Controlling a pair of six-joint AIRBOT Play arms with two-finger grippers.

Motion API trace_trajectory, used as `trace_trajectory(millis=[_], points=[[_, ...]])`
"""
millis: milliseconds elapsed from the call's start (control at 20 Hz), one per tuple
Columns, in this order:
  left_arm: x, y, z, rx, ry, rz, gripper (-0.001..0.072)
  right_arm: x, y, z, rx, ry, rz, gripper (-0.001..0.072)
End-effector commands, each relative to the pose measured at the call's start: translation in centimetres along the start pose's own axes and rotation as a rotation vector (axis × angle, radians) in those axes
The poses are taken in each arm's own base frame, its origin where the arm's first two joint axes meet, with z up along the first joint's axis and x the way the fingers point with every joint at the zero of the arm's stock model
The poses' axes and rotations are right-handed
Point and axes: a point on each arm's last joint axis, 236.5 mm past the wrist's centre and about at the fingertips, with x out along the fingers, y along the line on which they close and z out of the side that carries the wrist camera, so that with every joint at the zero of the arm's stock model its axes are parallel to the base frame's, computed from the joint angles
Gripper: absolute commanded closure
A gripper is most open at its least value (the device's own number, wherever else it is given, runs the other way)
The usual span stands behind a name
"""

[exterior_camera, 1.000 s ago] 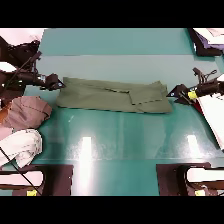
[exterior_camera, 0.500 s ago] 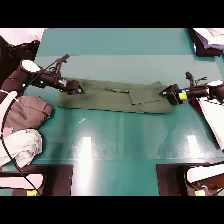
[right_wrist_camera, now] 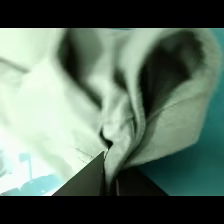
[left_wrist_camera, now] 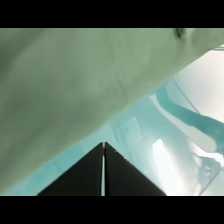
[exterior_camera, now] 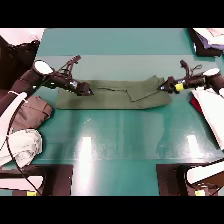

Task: Fold the shirts.

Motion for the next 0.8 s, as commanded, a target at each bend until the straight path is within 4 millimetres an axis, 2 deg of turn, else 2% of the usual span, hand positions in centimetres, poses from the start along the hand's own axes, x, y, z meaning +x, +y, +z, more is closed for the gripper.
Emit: trace_trajectory(millis=[0, 150, 300, 500, 600, 750], points=[[2.5, -1.9, 1.7, 0.070, -0.043, 0.044, 0.0686, -3.4, 5.4, 1.7, -0.074, -0.021, 0.033, 0.0700], [5.6, -3.7, 4.3, 0.111, -0.054, 0.066, 0.0686, -6.3, 11.5, 2.6, -0.191, -0.051, 0.046, 0.0700], [9.8, -4.4, 5.5, 0.096, -0.018, 0.047, 0.0685, -7.3, 17.6, 2.9, -0.306, -0.073, 0.065, 0.0700], [14.8, -5.0, 5.4, 0.041, 0.029, -0.006, 0.0685, -6.2, 24.5, 1.9, -0.461, -0.083, 0.089, 0.0700], [16.3, -4.7, 5.3, 0.002, 0.029, -0.030, 0.0685, -5.2, 27.4, 1.3, -0.521, -0.093, 0.114, 0.0700], [16.8, -4.1, 5.6, -0.015, 0.015, -0.026, 0.0685, -3.6, 29.1, 0.3, -0.567, -0.082, 0.094, 0.0700]])
